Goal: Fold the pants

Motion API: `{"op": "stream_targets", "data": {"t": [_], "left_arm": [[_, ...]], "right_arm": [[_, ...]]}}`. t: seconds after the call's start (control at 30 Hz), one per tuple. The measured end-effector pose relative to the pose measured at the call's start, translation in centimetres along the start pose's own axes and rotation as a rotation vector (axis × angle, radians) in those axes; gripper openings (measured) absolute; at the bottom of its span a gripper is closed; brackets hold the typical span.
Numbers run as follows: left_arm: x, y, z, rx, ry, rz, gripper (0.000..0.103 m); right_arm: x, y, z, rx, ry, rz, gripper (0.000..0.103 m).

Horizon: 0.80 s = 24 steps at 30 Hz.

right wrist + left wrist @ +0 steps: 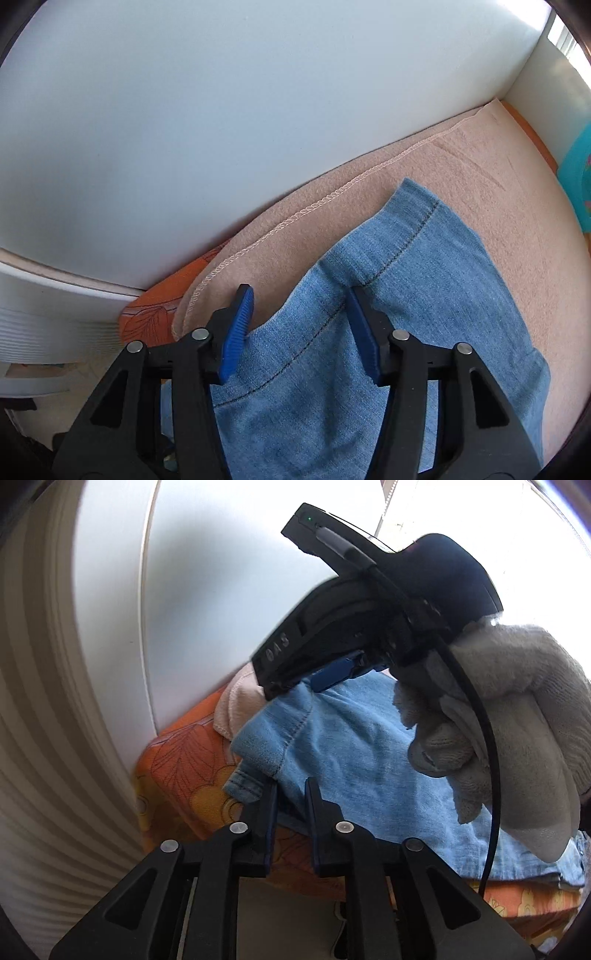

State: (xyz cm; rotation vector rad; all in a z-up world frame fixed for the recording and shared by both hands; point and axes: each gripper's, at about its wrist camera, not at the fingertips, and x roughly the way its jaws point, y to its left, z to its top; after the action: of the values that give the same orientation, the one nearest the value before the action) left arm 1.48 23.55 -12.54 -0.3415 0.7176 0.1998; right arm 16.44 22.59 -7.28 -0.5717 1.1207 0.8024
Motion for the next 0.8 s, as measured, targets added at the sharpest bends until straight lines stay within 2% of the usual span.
{"op": "stream_targets", "data": {"t": [0.03, 0.07, 0.1, 0.13, 0.27, 0.33, 0.37, 0.4, 0.47, 0.53, 0.57, 0.67, 0.77, 0.8], "left_arm": [[-0.2, 0.4, 0.0, -0.001, -0.010, 0.016, 0.027], [-0.3, 0.7, 0.2, -0.008, -0.012, 0.026, 0.041], [-0.2, 1.1, 0.3, -0.023, -0.008, 0.033, 0.055], [0.1, 1.4, 0.4, -0.034, 0.006, 0.039, 0.058], [1.4, 1.4, 0.9, -0.015, 0.032, 0.031, 0.057], [1.7, 1.2, 0.6, -0.012, 0.019, 0.015, 0.043], [1.8, 1.2, 0.6, -0.015, 0.014, 0.009, 0.031], [1.8, 1.1, 0.5, -0.028, 0.011, -0.021, 0.026], [1.8, 0.2, 0.1, -0.056, -0.002, -0.046, 0.023], [1.0, 0.5, 0.1, -0.077, -0.026, -0.069, 0.021], [0.6, 0.6, 0.0, -0.083, -0.038, -0.080, 0.020], [-1.2, -0.2, 0.0, -0.057, -0.074, -0.106, 0.020], [-2.6, -1.8, 0.1, -0.013, -0.096, -0.144, 0.019], [-2.8, -2.3, 0.1, 0.004, -0.100, -0.156, 0.019]], "right_arm": [[-0.2, -0.1, -0.2, -0.008, -0.007, -0.013, 0.032], [-0.3, -0.5, -0.3, -0.002, -0.007, -0.009, 0.019], [-0.5, -1.2, -0.4, 0.018, -0.002, 0.021, 0.014], [-0.9, -1.9, -0.6, 0.036, 0.005, 0.047, 0.011], [-1.7, -2.7, -0.9, 0.057, -0.008, 0.071, 0.009], [-1.0, -2.6, -1.4, 0.074, -0.013, 0.081, 0.009], [-1.1, -2.5, -1.5, 0.080, -0.012, 0.093, 0.009], [-0.9, -2.8, -1.4, 0.083, -0.008, 0.111, 0.009], [-0.8, -3.7, -1.2, 0.106, 0.012, 0.161, 0.013], [-0.3, -4.4, -0.9, 0.148, 0.028, 0.244, 0.032], [-0.4, -4.7, -0.8, 0.152, 0.027, 0.259, 0.045], [-0.9, -4.9, -0.3, 0.131, 0.018, 0.241, 0.048], [-0.8, -4.6, 0.2, 0.119, 0.049, 0.255, 0.062], [-0.6, -4.3, 0.3, 0.099, 0.067, 0.239, 0.063]]}}
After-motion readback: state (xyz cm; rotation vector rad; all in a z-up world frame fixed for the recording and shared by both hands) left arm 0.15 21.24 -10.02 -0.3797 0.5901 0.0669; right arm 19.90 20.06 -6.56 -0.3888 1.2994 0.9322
